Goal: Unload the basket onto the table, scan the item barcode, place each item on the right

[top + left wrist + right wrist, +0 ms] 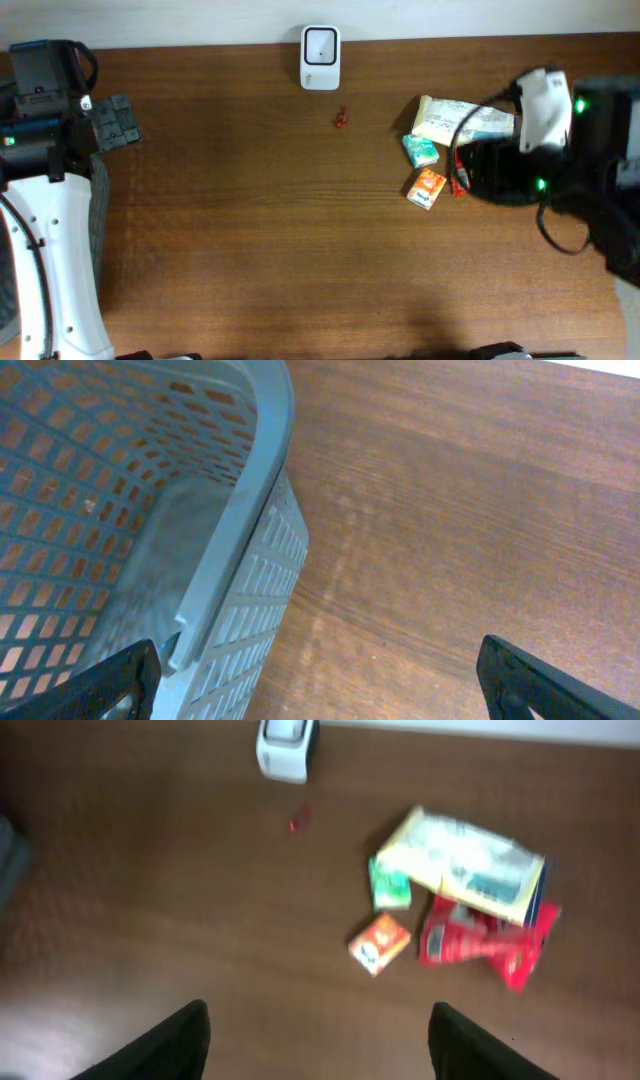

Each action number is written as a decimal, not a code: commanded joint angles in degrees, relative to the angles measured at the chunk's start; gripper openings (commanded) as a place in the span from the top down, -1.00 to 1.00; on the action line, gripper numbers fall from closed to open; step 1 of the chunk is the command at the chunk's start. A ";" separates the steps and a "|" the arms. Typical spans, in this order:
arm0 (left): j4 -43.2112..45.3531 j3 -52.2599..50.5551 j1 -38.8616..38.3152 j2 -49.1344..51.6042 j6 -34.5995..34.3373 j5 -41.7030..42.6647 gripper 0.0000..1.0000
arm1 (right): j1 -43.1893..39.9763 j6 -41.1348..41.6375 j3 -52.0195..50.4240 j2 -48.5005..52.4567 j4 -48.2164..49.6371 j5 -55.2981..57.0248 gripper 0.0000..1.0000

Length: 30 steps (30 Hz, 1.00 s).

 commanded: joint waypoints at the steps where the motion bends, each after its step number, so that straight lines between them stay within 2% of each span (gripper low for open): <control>1: 0.09 -0.11 0.04 0.11 -0.74 -0.35 -0.99 | 0.35 0.81 -17.62 -7.78 6.54 1.25 -0.61; 2: 0.09 -0.11 0.04 0.11 -0.74 -0.35 -0.99 | 0.35 1.99 -22.53 -9.94 8.35 1.27 -0.63; 4: 0.09 -0.11 0.04 0.11 -0.74 -0.35 -0.98 | 0.35 3.17 -28.63 -11.58 9.64 1.77 -0.97; 9: 0.09 -0.11 0.04 0.11 -0.74 -0.35 -0.98 | 0.35 5.25 -42.62 -18.60 21.33 9.09 -0.97; 12: 0.09 -0.11 0.04 0.09 -0.74 -0.35 -0.98 | 0.35 5.22 -56.63 -27.65 36.11 15.08 -0.97; 15: 0.09 -0.11 0.04 0.11 -0.74 -0.35 -0.98 | 0.35 5.25 -66.88 -31.36 45.53 20.90 -0.97; 17: 0.09 -0.11 0.04 0.11 -0.74 -0.35 -0.98 | 0.35 5.25 -73.11 -29.77 52.81 26.58 -0.97; 19: 0.09 -0.11 0.04 0.11 -0.74 -0.35 -0.98 | 0.35 5.25 -75.56 -26.69 55.56 26.27 -0.97; 30: 0.09 -0.11 0.04 0.11 -0.72 -0.35 -0.98 | 0.35 5.25 -75.91 4.22 56.92 25.88 -0.97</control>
